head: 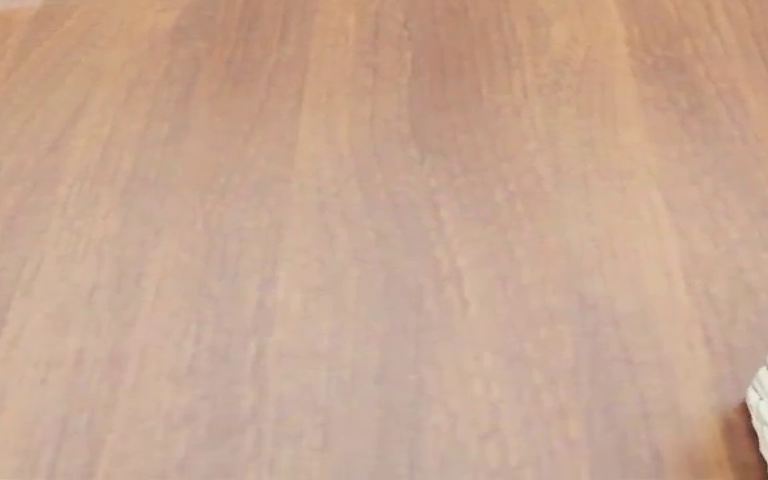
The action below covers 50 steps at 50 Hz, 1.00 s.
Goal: Pick the milk and place it in the basket.
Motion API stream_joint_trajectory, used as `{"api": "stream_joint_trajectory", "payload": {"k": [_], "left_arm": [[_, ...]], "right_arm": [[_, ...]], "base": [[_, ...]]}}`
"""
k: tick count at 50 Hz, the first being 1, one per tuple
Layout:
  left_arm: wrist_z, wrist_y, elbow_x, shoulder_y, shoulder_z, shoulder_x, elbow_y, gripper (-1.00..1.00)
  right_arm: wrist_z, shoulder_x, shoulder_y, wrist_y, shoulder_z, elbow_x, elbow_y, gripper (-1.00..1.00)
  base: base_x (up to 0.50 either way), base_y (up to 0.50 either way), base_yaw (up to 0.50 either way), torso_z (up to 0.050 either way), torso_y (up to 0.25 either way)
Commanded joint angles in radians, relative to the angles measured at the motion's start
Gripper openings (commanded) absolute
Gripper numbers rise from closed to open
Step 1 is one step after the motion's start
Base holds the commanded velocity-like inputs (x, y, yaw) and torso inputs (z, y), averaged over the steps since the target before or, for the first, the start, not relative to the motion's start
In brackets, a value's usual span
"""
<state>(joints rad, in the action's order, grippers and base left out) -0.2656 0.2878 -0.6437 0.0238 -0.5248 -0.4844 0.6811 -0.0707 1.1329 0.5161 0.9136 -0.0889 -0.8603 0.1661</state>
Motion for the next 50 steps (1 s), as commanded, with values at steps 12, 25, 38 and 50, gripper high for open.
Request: {"api": "stream_joint_trajectory", "payload": {"k": [12, 25, 38, 50], "left_arm": [[0.017, -0.026, 0.029, 0.007, -0.020, 0.017, -0.007, 1.00], [0.017, -0.031, 0.030, 0.009, -0.018, 0.016, -0.009, 1.00], [0.015, -0.033, 0.027, 0.010, -0.020, 0.013, -0.009, 1.00], [0.012, -0.033, 0.027, 0.010, -0.017, 0.011, -0.011, 1.00]], "right_arm": [[-0.046, -0.032, -0.020, -0.038, 0.000, 0.082, 0.019, 1.00], [-0.054, -0.031, -0.023, -0.038, 0.006, 0.084, 0.019, 1.00], [-0.045, -0.025, -0.016, -0.030, 0.001, 0.082, 0.010, 1.00], [-0.027, -0.027, 0.086, -0.046, -0.005, 0.091, 0.019, 1.00]], "base": [[0.00, 0.00, 0.00, 0.000, 0.000], [0.00, 0.00, 0.00, 0.000, 0.000], [0.00, 0.00, 0.00, 0.000, 0.000], [0.00, 0.00, 0.00, 0.000, 0.000]]}}
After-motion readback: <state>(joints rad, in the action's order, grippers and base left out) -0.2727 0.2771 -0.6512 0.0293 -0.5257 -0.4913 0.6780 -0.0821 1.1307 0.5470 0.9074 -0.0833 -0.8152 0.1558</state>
